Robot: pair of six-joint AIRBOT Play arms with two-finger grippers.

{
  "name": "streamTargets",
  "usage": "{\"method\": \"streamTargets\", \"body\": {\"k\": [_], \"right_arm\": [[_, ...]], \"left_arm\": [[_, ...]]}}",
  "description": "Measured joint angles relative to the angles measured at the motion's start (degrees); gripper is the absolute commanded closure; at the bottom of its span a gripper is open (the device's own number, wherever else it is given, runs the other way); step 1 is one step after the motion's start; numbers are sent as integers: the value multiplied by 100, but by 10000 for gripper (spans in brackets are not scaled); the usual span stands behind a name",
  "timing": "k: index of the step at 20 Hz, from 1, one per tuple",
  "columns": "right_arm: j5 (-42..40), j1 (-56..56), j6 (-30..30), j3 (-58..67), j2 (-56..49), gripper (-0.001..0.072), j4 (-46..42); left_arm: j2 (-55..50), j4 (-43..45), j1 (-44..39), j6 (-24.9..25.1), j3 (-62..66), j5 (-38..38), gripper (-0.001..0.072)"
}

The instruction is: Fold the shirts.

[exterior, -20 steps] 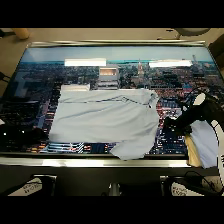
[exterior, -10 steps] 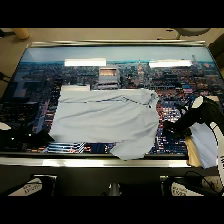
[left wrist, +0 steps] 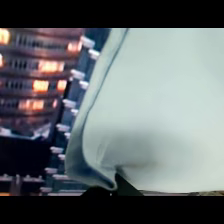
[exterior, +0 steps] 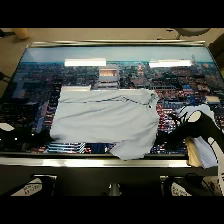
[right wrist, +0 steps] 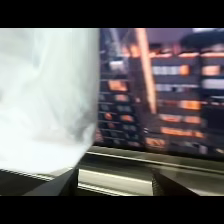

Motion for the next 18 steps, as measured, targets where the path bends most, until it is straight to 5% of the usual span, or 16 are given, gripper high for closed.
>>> {"method": "streamTargets", "body": {"k": [4,5,7,8,13,18], "right_arm": [[-542,0,-291,-667,83,230,850],[-632,0,-339,-758,94,286,1016],[-960,0,-411,-883,101,448,1274],[-1198,0,-444,-920,105,687,1364],[-1567,0,-743,-435,245,693,1602],[-1152,4,-844,2306,1268,694,1303]], "left_arm": [[238,17,2,44,0,-109,680],[291,2,0,48,0,-140,680],[376,-15,0,57,0,-208,681],[422,-28,0,70,2,-227,684],[944,-278,0,205,382,-387,686],[2179,-562,-7,55,2649,-352,684]]}}
